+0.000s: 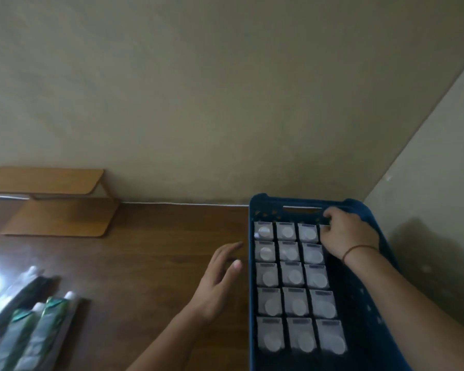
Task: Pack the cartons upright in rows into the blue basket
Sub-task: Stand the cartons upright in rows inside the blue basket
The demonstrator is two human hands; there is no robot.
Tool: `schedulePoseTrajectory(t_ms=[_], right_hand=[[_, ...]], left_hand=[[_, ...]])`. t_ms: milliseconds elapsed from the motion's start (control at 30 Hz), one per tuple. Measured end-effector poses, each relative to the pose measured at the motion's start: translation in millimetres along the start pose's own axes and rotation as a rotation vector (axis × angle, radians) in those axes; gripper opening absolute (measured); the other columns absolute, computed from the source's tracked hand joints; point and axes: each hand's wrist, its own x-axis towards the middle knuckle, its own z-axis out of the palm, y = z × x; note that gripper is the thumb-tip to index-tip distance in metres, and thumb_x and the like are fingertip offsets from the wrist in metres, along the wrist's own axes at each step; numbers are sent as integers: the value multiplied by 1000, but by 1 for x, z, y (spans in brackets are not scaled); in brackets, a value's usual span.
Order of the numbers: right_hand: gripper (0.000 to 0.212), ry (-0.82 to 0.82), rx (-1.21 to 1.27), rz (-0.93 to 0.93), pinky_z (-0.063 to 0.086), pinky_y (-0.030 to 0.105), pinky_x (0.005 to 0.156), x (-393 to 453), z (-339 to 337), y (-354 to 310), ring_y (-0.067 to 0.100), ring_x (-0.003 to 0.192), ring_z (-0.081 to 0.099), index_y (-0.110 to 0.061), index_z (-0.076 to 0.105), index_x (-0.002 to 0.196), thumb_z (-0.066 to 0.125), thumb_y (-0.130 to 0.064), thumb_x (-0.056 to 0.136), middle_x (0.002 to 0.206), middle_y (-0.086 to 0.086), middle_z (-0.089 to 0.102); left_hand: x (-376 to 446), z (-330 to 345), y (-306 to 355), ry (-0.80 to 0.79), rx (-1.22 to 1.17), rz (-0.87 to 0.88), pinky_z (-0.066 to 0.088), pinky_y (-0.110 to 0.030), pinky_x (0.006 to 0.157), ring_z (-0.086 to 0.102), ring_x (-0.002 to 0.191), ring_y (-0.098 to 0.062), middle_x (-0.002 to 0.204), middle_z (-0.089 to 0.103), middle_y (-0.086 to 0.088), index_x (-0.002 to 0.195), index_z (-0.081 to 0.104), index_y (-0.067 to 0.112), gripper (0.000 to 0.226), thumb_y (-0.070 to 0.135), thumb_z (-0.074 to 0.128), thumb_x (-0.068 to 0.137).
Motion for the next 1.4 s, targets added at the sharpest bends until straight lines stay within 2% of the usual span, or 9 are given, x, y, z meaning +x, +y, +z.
schedulePoseTrajectory(t_ms=[100, 233, 333, 533, 833, 1033, 1200, 1300, 1400], right_hand=[[27, 180, 90, -243, 53, 33, 49, -16, -26, -59, 17, 59, 59, -24, 60, 118, 52, -27, 92, 74, -5, 68], [19, 58, 391, -625, 48, 28, 51, -71, -40, -175, 7, 55, 54, -28, 59, 111, 58, -32, 92, 60, -8, 57], [28, -96, 314, -861, 48, 26, 61, -111, -17, -258, 5, 66, 52, -33, 56, 118, 57, -40, 91, 71, -13, 53], [41, -441, 18, -1004, 55, 36, 79, -146, 62, -368, 16, 96, 61, -34, 49, 131, 54, -44, 92, 107, -6, 64], [38, -606, -19, -959, 55, 36, 79, -158, 121, -423, 19, 93, 63, -38, 51, 125, 54, -50, 89, 104, -6, 67], [44, -645, 169, -781, 54, 34, 87, -141, 127, -423, 10, 96, 59, -36, 50, 128, 61, -47, 88, 107, -12, 61], [106, -775, 660, -408, 55, 41, 88, -125, 125, -412, 23, 119, 54, -44, 5, 148, 75, -58, 69, 131, -9, 39], [73, -625, 797, -398, 60, 29, 68, -114, 102, -388, 16, 100, 63, -31, 42, 134, 81, -41, 72, 124, 1, 56], [52, -400, 728, -465, 58, 21, 61, -101, 71, -338, 10, 86, 66, -30, 58, 111, 85, -39, 66, 102, -5, 65]], left_hand=[[-12, -42, -22, 126, 182, -87, 43, -36, 109, 45, 130, -2, 137, 47, 21, 130, 56, 40, 41, 55, 56, 91], [-38, -116, -37, 272, 301, -190, 46, -30, 103, 47, 126, -6, 130, 51, 16, 123, 60, 35, 29, 35, 61, 95], [-66, -174, -49, 439, 372, -176, 45, -15, 85, 55, 111, -5, 117, 57, 16, 115, 64, 32, 24, 25, 65, 92], [-123, -288, -96, 855, 649, -364, 49, -42, 95, 55, 114, -27, 128, 57, -1, 115, 67, 20, 33, 16, 71, 82], [-113, -377, -145, 521, 623, -809, 44, -41, 100, 43, 128, -31, 139, 47, -7, 139, 46, 21, 78, 60, 68, 75], [-97, -376, -130, 530, 830, -640, 52, -36, 81, 53, 118, -20, 124, 59, 11, 131, 55, 37, 61, 50, 70, 74], [-76, -319, -91, 609, 786, -127, 54, -38, 81, 46, 119, -16, 129, 56, 12, 134, 54, 37, 62, 40, 75, 76], [-62, -277, -71, 551, 677, 157, 54, -36, 93, 47, 122, -14, 134, 55, 11, 137, 54, 32, 67, 52, 75, 76], [-56, -242, -63, 465, 409, 177, 29, -23, 112, 29, 140, -5, 153, 33, 17, 148, 34, 37, 82, 73, 58, 79]])
